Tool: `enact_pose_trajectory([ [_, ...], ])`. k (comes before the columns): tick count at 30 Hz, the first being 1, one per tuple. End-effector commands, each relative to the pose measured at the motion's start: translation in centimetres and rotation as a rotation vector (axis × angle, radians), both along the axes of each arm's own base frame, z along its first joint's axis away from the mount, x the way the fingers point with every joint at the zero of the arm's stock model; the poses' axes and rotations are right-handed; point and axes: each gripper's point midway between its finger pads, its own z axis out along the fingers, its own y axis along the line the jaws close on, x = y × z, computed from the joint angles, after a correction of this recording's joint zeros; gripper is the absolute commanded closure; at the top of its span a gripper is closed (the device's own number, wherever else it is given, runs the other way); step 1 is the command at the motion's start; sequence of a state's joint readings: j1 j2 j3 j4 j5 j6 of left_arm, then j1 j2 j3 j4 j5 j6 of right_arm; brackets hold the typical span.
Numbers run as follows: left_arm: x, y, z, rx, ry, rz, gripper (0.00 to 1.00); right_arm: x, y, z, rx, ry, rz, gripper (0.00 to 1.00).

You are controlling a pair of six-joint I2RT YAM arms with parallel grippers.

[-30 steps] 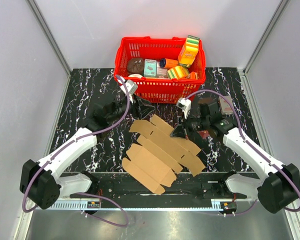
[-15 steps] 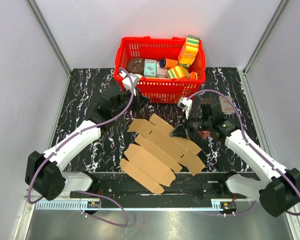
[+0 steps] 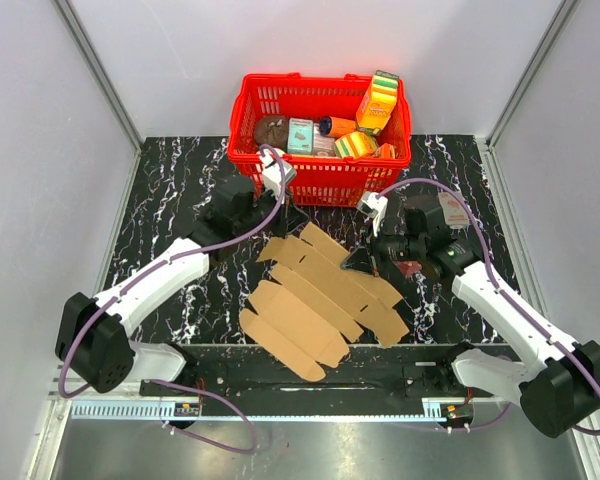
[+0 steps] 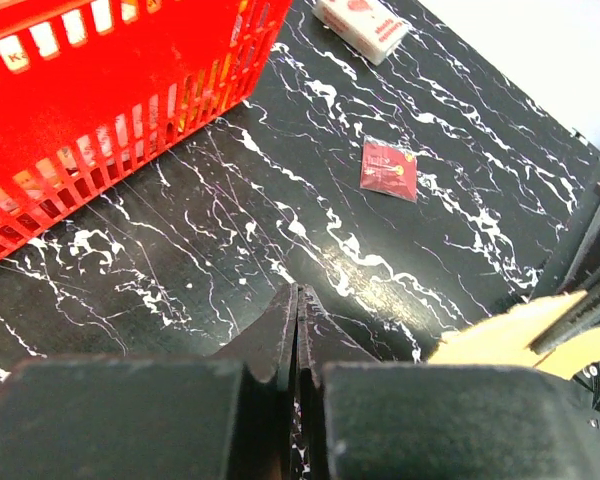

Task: Fold the paper box

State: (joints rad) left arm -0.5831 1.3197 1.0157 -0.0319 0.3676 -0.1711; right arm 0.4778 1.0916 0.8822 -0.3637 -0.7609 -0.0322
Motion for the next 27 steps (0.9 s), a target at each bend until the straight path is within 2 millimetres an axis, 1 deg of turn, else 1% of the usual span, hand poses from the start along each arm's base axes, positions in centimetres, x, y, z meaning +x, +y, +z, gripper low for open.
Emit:
enact_pose_trajectory([
  [1, -0.8, -0.9, 2.5, -0.020, -0.071, -0.073, 1.00, 1.1, 0.2, 0.6, 0.004, -0.048, -0.033, 1.00],
  [7, -1.5, -1.1, 2.6, -0.021, -0.076, -0.099, 1.00, 1.5, 0.2, -0.1, -0.012, -0.029, -0.043, 1.00],
  [15, -2.3, -1.3, 3.5, -0.036, -0.100, -0.126, 1.00, 1.8, 0.1, -0.4, -0.029, -0.023, -0.063, 1.00],
  [22, -3.7, -1.9, 2.8, -0.007, -0.091, -0.164, 1.00, 2.1, -0.2, -0.6, -0.042, -0.025, -0.087, 1.00],
  [27, -4.4, -1.9, 2.8, 0.001, -0.095, -0.166, 1.00, 2.3, -0.2, -0.9, -0.049, -0.018, -0.097, 1.00],
])
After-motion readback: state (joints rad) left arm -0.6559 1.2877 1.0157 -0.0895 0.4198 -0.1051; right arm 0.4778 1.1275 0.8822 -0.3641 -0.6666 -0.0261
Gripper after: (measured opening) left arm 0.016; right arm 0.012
